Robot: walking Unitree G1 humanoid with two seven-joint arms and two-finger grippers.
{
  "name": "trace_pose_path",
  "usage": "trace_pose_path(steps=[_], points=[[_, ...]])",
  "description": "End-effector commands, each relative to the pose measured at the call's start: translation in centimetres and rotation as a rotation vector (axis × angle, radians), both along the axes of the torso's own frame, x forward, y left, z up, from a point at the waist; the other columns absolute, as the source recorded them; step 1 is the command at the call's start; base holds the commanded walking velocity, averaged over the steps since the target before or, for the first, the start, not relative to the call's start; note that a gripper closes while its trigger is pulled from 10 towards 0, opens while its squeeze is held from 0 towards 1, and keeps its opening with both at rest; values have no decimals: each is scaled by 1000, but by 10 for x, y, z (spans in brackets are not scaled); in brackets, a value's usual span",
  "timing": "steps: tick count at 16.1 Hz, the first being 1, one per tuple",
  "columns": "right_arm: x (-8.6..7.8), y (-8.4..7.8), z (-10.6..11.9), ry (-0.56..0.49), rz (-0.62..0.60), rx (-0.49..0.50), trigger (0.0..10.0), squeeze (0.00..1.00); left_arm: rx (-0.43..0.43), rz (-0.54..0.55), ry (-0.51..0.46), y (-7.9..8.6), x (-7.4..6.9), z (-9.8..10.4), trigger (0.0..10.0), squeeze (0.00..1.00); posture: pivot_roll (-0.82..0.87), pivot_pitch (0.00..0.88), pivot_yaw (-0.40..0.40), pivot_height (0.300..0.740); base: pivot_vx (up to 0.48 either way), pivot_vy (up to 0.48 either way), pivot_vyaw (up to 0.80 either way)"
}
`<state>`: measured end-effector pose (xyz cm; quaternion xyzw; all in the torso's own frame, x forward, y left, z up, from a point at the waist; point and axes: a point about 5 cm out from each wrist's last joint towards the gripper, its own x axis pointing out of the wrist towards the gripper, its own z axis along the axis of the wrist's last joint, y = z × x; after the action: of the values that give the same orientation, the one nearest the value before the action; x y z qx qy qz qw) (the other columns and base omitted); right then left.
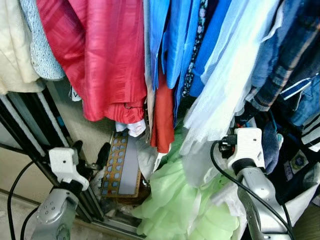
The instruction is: Clean up the room
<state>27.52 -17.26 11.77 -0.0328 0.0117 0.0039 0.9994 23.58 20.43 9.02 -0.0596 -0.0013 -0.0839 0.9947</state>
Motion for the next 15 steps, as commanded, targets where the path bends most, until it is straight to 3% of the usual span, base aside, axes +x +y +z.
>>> trace_pose_path(steps=[1, 2, 4, 6, 8, 10, 11, 15], points=[[-9, -4, -9, 31, -20, 23, 10000, 0, 36, -2, 19, 3, -7, -6, 10000, 0, 26, 0, -27, 740, 0, 0, 0], [-10, -4, -11, 36, -20, 26, 10000, 0, 39, 1, 21, 4, -7, -6, 10000, 0, 26, 0, -27, 740, 0, 0, 0], [-37, -5, -26, 82, -17, 16, 10000, 0, 92, 74, 38, 18, -21, -10, 10000, 0, 35, 0, -11, 740, 0, 0, 0], [-48, -9, -33, 90, -38, -17, 10000, 0, 78, 112, 33, 19, -24, -11, 10000, 0, 29, 0, 3, 740, 0, 0, 0], [-47, -7, -33, 80, -33, 31, 10000, 0, 83, 119, 13, 19, -24, -10, 10000, 0, 21, 0, 13, 740, 0, 0, 0], [-42, -13, -27, 24, -100, -46, 10000, 0, 90, 115, 18, 15, -24, -10, 10000, 0, 7, 0, 15, 740, 0, 0, 0], [-41, -13, -27, 64, -87, -17, 10000, 0, 102, 107, 35, 13, -27, -14, 10000, 0, 1, 0, 17, 740, 0, 0, 0], [-42, -5, -16, 18, -30, -64, 10000, 0, 80, 103, 38, 7, -27, -13, 10000, 0, -4, 0, 5, 740, 0, 0, 350]])
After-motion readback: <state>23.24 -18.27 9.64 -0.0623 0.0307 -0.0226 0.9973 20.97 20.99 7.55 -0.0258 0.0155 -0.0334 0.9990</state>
